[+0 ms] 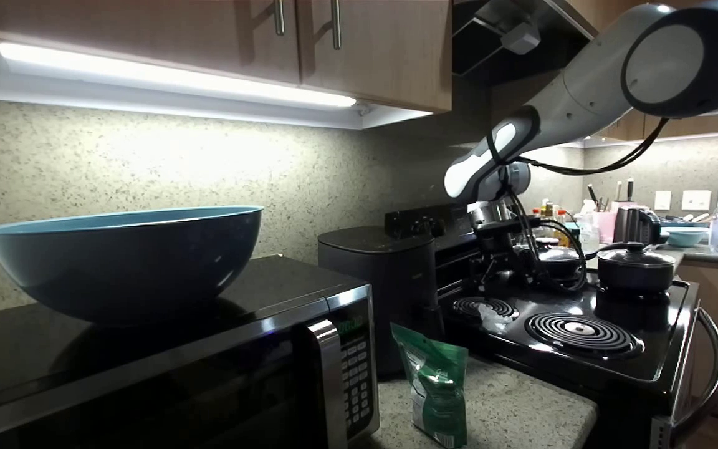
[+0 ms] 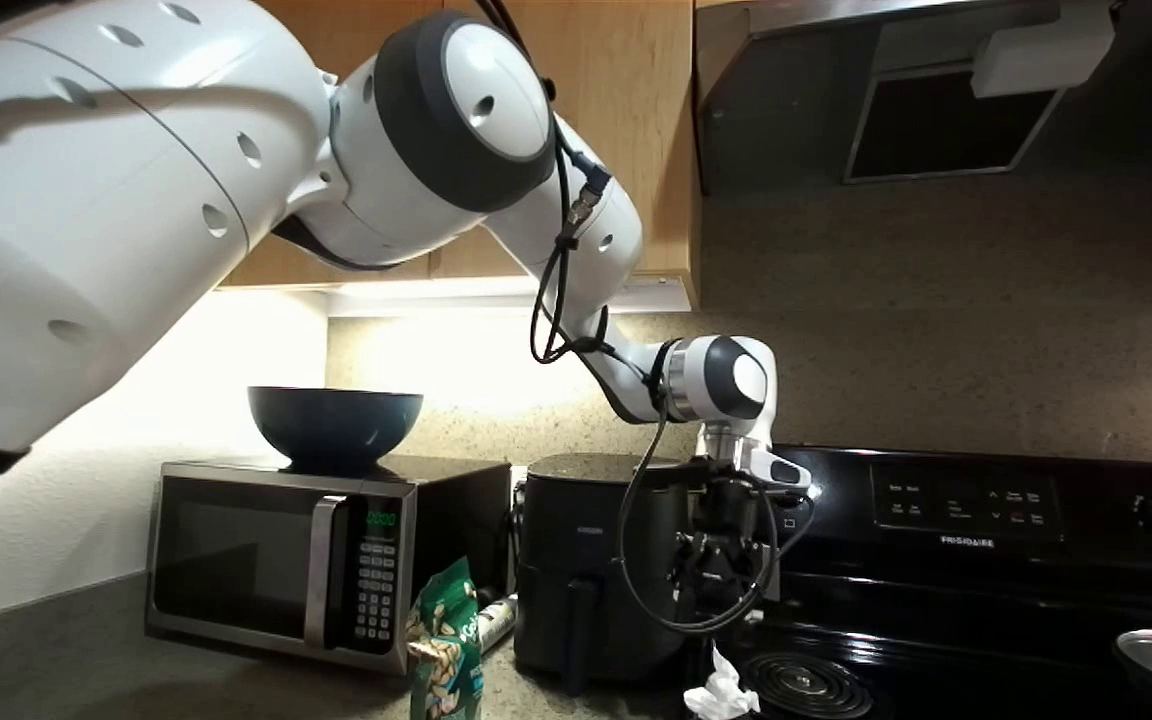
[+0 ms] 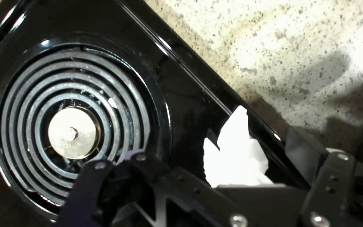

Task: Use the tissue to wipe the stove

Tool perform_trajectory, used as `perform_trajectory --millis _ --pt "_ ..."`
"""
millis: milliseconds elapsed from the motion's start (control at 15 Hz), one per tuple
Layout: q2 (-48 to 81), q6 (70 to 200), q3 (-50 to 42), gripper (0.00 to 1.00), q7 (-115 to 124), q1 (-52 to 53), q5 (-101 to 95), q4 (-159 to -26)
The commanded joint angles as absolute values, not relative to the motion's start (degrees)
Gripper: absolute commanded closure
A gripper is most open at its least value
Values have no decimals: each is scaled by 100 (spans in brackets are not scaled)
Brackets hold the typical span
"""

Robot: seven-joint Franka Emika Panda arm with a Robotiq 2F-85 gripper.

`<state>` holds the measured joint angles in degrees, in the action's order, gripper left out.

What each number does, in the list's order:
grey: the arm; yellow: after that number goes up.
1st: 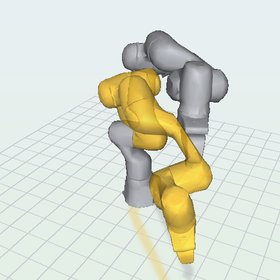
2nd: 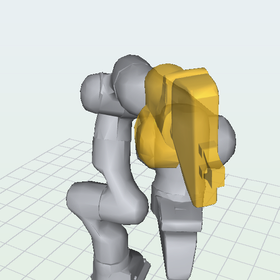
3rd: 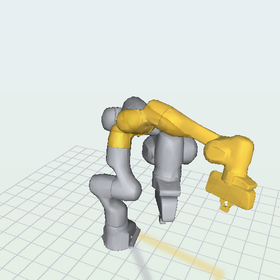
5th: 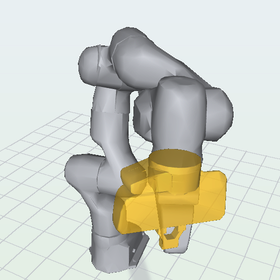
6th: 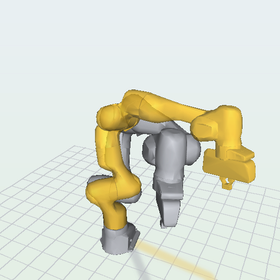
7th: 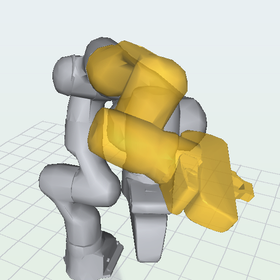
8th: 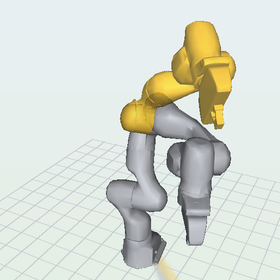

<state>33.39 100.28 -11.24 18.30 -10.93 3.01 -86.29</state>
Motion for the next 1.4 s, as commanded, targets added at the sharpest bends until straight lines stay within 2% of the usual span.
perform_trajectory --millis 0,67,200,733,933,1333 --pt "3650 9889 -1024 16 1441 -1100 182 -8516" --pt "3776 9891 -1013 27 1375 -1102 140 -8445" --pt "4030 9886 -1016 41 1280 -1105 41 -8276" --pt "4668 9924 -1070 93 1302 -1075 -264 -7466" --pt "4684 9957 -1056 98 1333 -1106 -227 -7360" --pt "4307 10907 -1077 93 1616 -1161 -11 -7528"
